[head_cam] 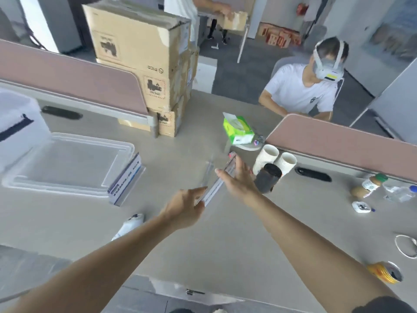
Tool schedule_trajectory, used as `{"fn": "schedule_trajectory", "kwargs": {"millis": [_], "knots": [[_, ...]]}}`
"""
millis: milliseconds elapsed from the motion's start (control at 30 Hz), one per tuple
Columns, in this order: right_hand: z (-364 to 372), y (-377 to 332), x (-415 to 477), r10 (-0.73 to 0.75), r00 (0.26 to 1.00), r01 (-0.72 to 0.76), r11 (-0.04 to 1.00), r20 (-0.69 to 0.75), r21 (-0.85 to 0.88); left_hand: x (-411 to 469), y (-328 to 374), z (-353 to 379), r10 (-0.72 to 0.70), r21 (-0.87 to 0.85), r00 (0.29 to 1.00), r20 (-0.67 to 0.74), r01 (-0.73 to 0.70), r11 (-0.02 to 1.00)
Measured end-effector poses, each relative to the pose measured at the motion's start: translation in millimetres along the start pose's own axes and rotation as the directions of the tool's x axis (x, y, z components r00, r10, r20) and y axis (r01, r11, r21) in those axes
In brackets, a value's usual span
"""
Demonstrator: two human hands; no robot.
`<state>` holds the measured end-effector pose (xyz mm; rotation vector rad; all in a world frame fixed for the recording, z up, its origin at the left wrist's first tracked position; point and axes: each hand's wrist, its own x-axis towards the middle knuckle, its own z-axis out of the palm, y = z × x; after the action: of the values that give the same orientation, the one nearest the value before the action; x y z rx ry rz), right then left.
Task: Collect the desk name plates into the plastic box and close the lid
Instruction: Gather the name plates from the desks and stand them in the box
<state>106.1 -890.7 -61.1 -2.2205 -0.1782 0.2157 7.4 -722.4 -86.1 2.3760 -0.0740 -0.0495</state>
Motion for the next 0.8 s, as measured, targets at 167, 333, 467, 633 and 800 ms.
{"fn": "schedule_trajectory", "kwargs": {"millis": [167,333,467,633,800], "knots": [[95.1,-93.8,-9.8,-0.116,0.986,0.115,0.993,0.118,0.018,-70.8,-64.0,-82.8,-0.081,-0.05,0.977,-0.197,0.073,0.996],[179.6,-178.5,-20.3,-0.264,0.926,0.264,0.964,0.271,0.037,-132.6,-128.6,-142.7,-0.173,-0.03,0.917,-0.359,0.174,0.984],[243.6,-232.1,-23.1,-0.376,0.861,0.363,0.926,0.342,0.104,-173.3,-168.0,-180.2,-0.215,-0.027,0.832,-0.512,0.234,0.972],[315.6,-285.4,-16.3,-0.434,0.797,0.399,0.9,0.421,0.174,-202.3,-211.7,-222.8,-0.29,-0.097,0.749,-0.596,0.291,0.952],[377.4,-331.0,6.7,-0.472,0.782,0.395,0.881,0.408,0.261,-201.4,-263.5,-267.1,-0.334,-0.099,0.741,-0.583,0.343,0.934]]}}
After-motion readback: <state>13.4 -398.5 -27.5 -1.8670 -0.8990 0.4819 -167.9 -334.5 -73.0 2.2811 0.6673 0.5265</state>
